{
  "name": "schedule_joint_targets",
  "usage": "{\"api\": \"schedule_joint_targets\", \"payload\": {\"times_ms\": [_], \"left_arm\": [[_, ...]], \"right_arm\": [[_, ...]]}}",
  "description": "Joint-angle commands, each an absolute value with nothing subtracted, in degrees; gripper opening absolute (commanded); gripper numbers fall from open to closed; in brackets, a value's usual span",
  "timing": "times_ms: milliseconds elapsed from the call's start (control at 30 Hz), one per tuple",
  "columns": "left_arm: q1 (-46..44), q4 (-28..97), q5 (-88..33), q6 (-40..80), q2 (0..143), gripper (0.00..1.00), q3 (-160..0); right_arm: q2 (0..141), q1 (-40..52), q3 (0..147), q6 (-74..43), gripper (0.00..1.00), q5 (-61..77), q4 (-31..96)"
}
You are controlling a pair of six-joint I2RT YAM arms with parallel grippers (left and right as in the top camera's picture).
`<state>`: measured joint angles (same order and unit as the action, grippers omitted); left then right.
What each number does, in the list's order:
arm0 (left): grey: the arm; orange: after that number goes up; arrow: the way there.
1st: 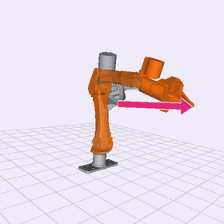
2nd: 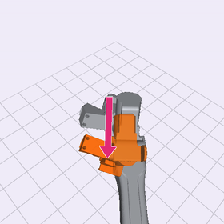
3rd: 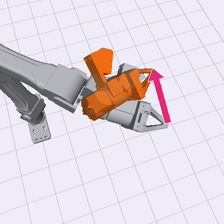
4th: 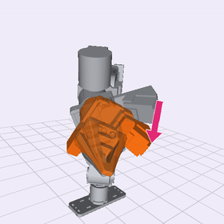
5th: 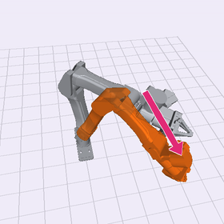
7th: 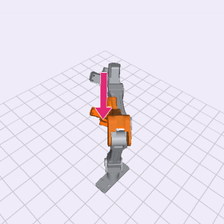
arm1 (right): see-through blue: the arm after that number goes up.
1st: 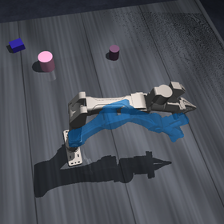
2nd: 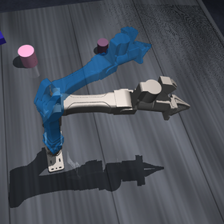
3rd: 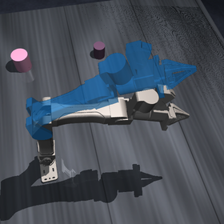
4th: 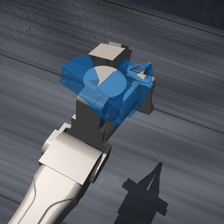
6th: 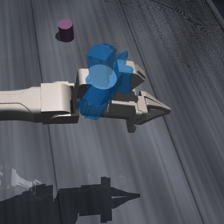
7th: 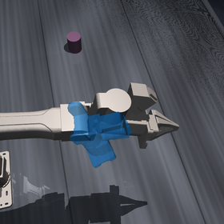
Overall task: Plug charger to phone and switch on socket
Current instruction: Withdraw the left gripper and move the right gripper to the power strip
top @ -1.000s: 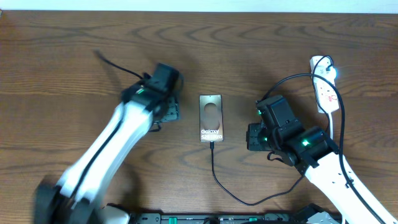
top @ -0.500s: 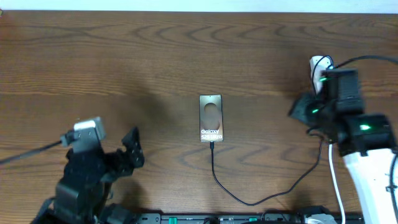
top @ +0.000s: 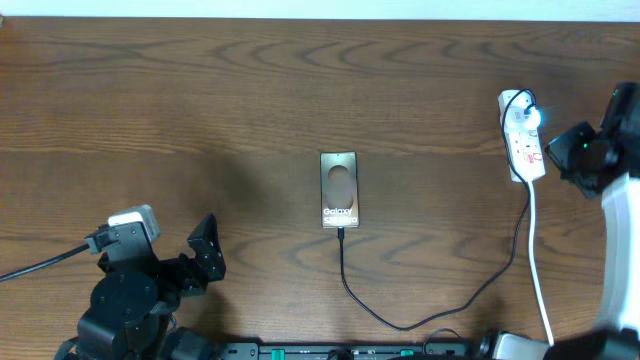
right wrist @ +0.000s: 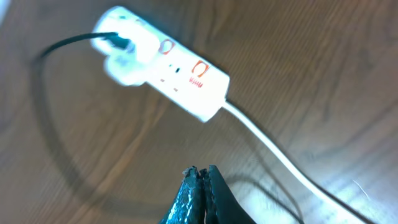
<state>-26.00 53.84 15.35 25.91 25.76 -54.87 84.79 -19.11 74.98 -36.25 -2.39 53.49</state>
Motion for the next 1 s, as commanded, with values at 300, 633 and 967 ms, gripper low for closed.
{"api": "schedule_joint_targets", "payload": {"times_ms": [300, 633, 967], "left_arm": [[-25.4, 54.0, 16.1, 26.2, 25.6, 0.98, -54.7], [-13.4, 54.0, 16.1, 26.2, 20.9, 0.98, -54.7], [-8.6, 54.0, 16.1, 26.2, 11.7, 0.98, -54.7]], "right_arm": [[113.1, -19.9, 97.1, -34.2, 0.02, -3.2, 53.4], [122.8, -19.9, 100.2, -37.3, 0.01, -3.0, 50.6], [126.1, -19.9, 100.2, -38.4, 0.01, -2.4, 47.3]]}}
